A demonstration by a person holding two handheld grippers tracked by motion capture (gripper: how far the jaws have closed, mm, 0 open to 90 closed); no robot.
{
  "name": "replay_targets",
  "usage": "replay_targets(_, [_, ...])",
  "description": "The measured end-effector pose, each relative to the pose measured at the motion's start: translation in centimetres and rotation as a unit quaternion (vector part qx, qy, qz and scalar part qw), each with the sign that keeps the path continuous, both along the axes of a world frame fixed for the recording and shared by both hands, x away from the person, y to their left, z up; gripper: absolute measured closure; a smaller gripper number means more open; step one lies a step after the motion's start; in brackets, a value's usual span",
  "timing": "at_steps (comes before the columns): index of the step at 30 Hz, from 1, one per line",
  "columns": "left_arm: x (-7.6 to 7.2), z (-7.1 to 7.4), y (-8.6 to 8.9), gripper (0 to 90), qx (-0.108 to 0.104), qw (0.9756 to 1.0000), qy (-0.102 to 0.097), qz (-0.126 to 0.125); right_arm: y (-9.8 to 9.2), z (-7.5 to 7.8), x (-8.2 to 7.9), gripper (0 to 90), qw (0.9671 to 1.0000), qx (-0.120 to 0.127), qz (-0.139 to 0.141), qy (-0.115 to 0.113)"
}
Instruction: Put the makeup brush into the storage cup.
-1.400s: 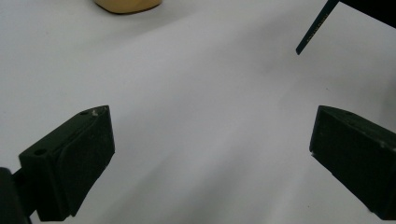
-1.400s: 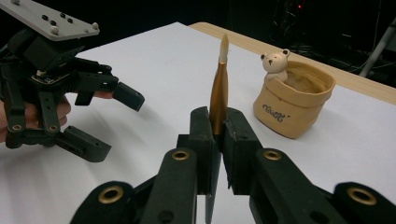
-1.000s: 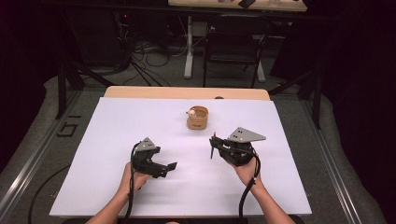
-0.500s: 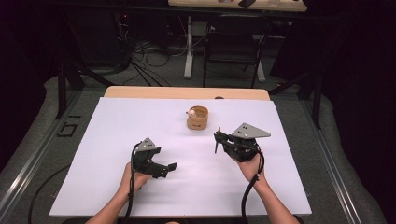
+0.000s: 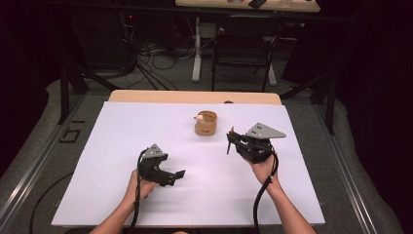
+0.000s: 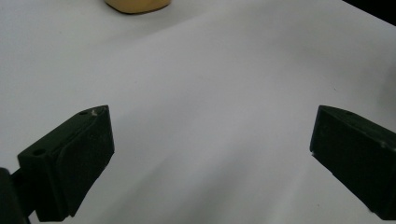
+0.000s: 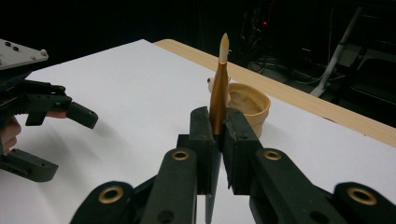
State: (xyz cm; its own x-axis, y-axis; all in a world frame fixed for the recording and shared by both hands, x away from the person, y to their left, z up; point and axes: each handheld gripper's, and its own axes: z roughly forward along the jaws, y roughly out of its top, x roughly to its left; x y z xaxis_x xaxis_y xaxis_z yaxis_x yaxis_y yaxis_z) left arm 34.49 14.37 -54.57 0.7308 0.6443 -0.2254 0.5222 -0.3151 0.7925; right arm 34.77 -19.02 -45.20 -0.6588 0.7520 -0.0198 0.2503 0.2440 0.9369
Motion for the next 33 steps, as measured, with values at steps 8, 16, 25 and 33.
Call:
replay_targets(8, [-0.1, 0.1, 0.0, 0.0, 0.008, 0.9998, -0.014, -0.008, 0.2, 0.1, 0.5, 83.4, 1.0, -0.003, 0.002, 0.0])
replay_targets(16, [-0.3, 0.3, 0.3, 0.0, 0.021, 0.9991, -0.034, -0.014, 0.3, 0.3, 1.0, 83.3, 1.0, -0.003, 0.003, -0.001])
replay_targets(25, [-0.4, 0.5, 1.7, 0.0, 0.018, 0.9981, -0.058, -0.009, 0.3, 0.5, 1.6, 83.4, 1.0, -0.005, 0.005, -0.001])
replay_targets(33, [-0.6, 0.6, 2.7, 0.0, 0.021, 0.9968, -0.077, -0.005, 0.5, 0.9, 2.4, 83.3, 0.9999, -0.001, 0.009, 0.008])
